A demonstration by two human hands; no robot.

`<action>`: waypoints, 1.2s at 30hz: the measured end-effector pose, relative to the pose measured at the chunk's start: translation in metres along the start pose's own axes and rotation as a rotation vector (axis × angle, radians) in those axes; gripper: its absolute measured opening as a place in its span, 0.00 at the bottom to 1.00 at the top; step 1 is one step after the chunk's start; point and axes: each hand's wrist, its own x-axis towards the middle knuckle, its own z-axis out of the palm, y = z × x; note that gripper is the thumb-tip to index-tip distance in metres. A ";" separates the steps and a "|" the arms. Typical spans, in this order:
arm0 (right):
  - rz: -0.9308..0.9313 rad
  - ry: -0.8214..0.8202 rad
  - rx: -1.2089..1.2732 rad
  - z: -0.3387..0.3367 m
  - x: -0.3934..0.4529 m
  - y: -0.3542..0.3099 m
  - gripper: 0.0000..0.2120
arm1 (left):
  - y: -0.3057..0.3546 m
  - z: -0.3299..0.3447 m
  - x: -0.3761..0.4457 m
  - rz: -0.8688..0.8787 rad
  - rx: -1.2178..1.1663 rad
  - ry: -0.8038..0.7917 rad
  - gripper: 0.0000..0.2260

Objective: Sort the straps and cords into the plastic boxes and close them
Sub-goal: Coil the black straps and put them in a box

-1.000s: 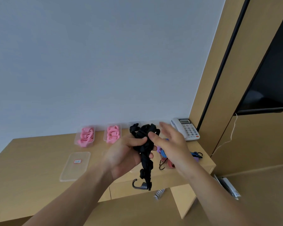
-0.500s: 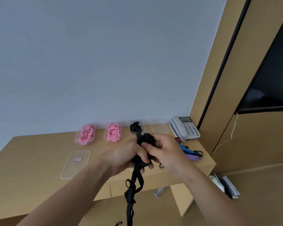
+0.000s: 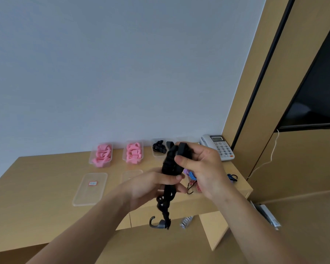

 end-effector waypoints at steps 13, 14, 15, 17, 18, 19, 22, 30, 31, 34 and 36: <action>-0.394 0.028 -0.536 -0.005 -0.010 0.022 0.23 | 0.000 0.005 0.004 0.079 -0.777 0.044 0.20; -0.421 0.026 -0.580 -0.007 -0.010 0.025 0.23 | 0.000 0.006 0.004 0.063 -0.750 0.058 0.21; -0.457 0.021 -0.633 -0.010 -0.011 0.028 0.24 | 0.001 0.006 0.004 0.047 -0.724 0.064 0.21; -0.546 -0.013 -0.747 -0.010 -0.012 0.030 0.25 | 0.002 0.006 0.003 0.021 -0.684 0.056 0.23; -0.585 -0.043 -0.801 -0.009 -0.013 0.031 0.26 | 0.003 0.007 0.003 0.021 -0.679 0.051 0.24; -0.607 -0.081 -0.844 -0.009 -0.014 0.032 0.27 | 0.004 0.008 0.002 0.035 -0.683 0.042 0.24; -0.603 -0.198 -0.861 -0.014 -0.019 0.034 0.24 | 0.004 0.010 0.003 0.106 -0.725 -0.008 0.20; -0.626 0.250 -0.595 0.002 -0.023 0.024 0.20 | 0.005 0.023 0.001 0.214 -0.575 0.057 0.16; -0.565 0.247 -0.559 0.002 -0.024 0.021 0.24 | 0.006 0.023 0.001 0.213 -0.549 0.079 0.16; -0.391 0.203 -0.553 0.003 -0.024 0.015 0.38 | 0.007 0.024 0.000 0.218 -0.502 0.098 0.16; -0.216 0.208 -0.568 0.004 -0.024 0.017 0.46 | 0.007 0.024 0.000 0.231 -0.515 0.091 0.15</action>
